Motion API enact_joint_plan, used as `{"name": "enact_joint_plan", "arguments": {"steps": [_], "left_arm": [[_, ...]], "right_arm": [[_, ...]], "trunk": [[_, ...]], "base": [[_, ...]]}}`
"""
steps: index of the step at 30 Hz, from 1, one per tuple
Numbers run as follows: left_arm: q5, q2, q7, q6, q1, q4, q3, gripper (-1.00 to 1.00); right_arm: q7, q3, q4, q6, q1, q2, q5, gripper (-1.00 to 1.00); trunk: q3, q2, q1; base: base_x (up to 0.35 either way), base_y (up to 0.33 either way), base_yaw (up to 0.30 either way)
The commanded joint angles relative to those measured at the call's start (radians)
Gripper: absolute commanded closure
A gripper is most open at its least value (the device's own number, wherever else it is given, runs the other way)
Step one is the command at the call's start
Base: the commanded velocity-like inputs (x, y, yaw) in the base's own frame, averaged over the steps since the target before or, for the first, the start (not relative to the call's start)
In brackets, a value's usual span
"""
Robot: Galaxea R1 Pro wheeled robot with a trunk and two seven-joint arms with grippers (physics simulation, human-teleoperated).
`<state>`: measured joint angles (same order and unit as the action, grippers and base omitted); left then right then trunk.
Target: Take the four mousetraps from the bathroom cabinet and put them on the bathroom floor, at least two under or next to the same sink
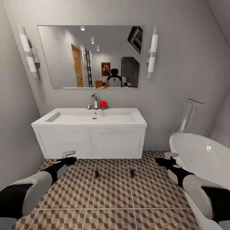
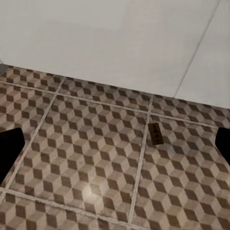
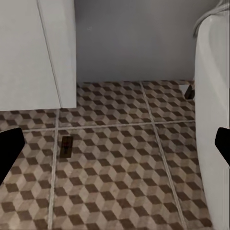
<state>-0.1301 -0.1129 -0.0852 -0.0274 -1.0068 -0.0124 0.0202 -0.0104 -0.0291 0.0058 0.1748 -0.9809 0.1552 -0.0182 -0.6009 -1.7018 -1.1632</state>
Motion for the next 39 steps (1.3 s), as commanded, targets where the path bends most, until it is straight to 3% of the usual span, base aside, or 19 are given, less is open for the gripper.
{"name": "enact_joint_plan", "arguments": {"steps": [1, 18, 39], "left_arm": [[-0.009, 0.0, -0.001, -0.003, 0.0, 0.002, 0.001, -1.0], [-0.029, -0.001, -0.001, 0.007, 0.058, 0.008, 0.001, -1.0], [-0.048, -0.002, -0.001, 0.007, 0.136, 0.008, 0.001, -1.0]], "right_arm": [[0.002, -0.003, 0.003, 0.004, -0.001, 0.0, -0.002, -1.0], [0.034, -0.003, 0.026, 0.003, 0.005, 0.0, -0.003, -1.0], [0.035, -0.003, 0.026, 0.006, 0.1, 0.0, -0.006, -1.0]], "trunk": [[0.002, 0.007, 0.004], [0.055, 0.126, 0.069], [0.121, 0.273, 0.15]], "base": [[0.0, 0.0, 0.0], [0.0, 0.0, 0.0], [0.0, 0.0, 0.0]]}}
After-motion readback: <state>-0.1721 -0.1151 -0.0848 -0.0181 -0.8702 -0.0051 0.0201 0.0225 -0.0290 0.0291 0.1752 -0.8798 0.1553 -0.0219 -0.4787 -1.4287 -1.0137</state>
